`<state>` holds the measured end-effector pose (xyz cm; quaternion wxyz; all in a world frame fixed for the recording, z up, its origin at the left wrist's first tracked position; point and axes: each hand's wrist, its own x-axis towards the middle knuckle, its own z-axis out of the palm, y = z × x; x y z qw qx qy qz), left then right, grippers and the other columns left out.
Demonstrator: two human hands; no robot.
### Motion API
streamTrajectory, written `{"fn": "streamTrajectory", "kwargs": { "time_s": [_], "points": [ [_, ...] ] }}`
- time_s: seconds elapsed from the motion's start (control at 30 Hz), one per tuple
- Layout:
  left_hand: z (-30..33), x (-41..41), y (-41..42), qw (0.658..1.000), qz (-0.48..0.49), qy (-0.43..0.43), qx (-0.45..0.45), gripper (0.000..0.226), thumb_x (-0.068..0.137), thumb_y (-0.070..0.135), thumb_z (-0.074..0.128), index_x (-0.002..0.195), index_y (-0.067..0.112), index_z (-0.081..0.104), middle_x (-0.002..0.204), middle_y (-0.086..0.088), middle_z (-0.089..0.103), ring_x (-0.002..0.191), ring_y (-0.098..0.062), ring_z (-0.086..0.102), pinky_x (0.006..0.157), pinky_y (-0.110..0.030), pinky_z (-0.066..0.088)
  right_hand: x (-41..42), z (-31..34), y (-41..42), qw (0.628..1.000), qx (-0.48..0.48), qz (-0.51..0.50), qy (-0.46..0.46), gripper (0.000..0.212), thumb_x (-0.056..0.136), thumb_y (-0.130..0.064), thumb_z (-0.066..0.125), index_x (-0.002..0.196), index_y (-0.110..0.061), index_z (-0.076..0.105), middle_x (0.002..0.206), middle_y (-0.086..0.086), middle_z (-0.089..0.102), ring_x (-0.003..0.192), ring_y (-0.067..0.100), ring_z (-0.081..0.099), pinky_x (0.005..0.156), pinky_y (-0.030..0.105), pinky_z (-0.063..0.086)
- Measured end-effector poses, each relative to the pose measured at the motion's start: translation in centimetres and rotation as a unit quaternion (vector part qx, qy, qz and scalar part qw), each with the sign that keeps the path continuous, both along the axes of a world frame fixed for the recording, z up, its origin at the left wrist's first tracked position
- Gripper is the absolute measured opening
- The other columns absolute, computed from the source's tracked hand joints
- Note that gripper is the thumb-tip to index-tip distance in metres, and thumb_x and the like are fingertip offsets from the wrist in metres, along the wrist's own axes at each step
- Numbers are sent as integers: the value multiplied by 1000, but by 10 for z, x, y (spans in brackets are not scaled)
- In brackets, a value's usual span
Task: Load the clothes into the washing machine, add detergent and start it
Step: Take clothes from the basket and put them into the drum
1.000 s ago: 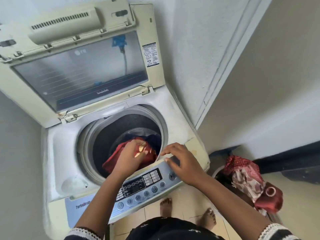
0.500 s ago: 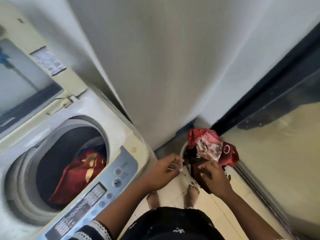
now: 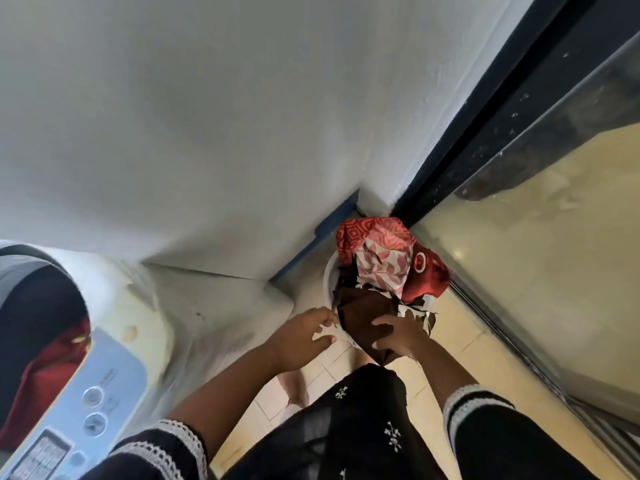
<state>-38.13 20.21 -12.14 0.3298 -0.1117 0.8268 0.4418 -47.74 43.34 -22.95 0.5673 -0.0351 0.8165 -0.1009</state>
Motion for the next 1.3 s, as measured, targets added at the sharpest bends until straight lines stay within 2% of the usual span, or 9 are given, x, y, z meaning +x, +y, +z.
{"fn": "streamTrajectory", "kwargs": {
  "time_s": [0.2,0.33,0.4,0.47,0.77,0.97,1.1,1.17,1.3],
  "points": [
    [-29,0,11,999,32,-33,-8,30,96,26,59,125,23,55,125,8,58,111,-7,55,96,-24,49,-4,-86,4,990,22,-55,-127,86,61,-48,85,138,-27,54,155,9,34,145,30,30,117,46,32],
    [-35,11,11,996,44,-71,-12,30,95,27,60,124,26,55,127,8,58,113,-11,58,98,-32,50,11,-87,10,988,-4,-96,-119,69,40,-47,90,94,-7,73,97,9,72,90,25,71,78,39,59],
    [-32,17,11,996,37,-80,-10,30,94,26,61,123,26,54,125,8,57,111,-12,58,97,-34,51,19,-39,0,992,-28,-66,-102,24,59,-31,88,62,-13,72,66,0,68,66,15,66,60,26,52],
    [-23,22,11,996,22,-85,-6,35,91,26,63,124,27,53,124,7,57,109,-12,58,96,-34,51,33,2,-8,994,-53,-11,-92,29,70,-28,79,46,-20,66,48,-7,57,52,10,56,52,21,40],
    [35,39,14,992,-111,-50,44,108,60,48,87,147,36,24,142,5,35,127,-13,42,108,-28,40,79,138,-46,937,-246,-231,-85,39,79,-13,69,48,-21,47,48,-6,39,46,8,36,50,25,28],
    [90,45,-8,993,21,52,103,75,66,27,88,127,35,45,113,16,62,102,10,59,86,-7,45,67,243,-93,848,-439,-296,14,36,78,-10,66,50,-22,47,54,-3,35,51,6,34,53,19,30],
    [109,45,-44,989,6,144,-12,60,76,25,77,131,26,53,114,5,65,106,-15,64,88,-21,46,47,296,-97,765,-523,-369,69,32,82,-6,70,56,-20,57,54,-5,45,51,6,43,53,19,37],
    [121,48,-56,976,48,213,-22,44,77,16,69,120,22,62,102,4,61,100,-18,63,83,-22,43,41,315,-95,759,-542,-342,115,13,81,-9,74,80,-16,63,60,-5,53,57,7,50,56,17,43],
    [157,52,-64,911,295,198,208,44,86,-4,64,120,24,57,113,4,69,106,-2,65,99,-34,50,32,323,-88,806,-543,-211,103,93,69,-2,83,145,-25,35,135,0,60,125,14,57,102,28,48]
  ]
}}
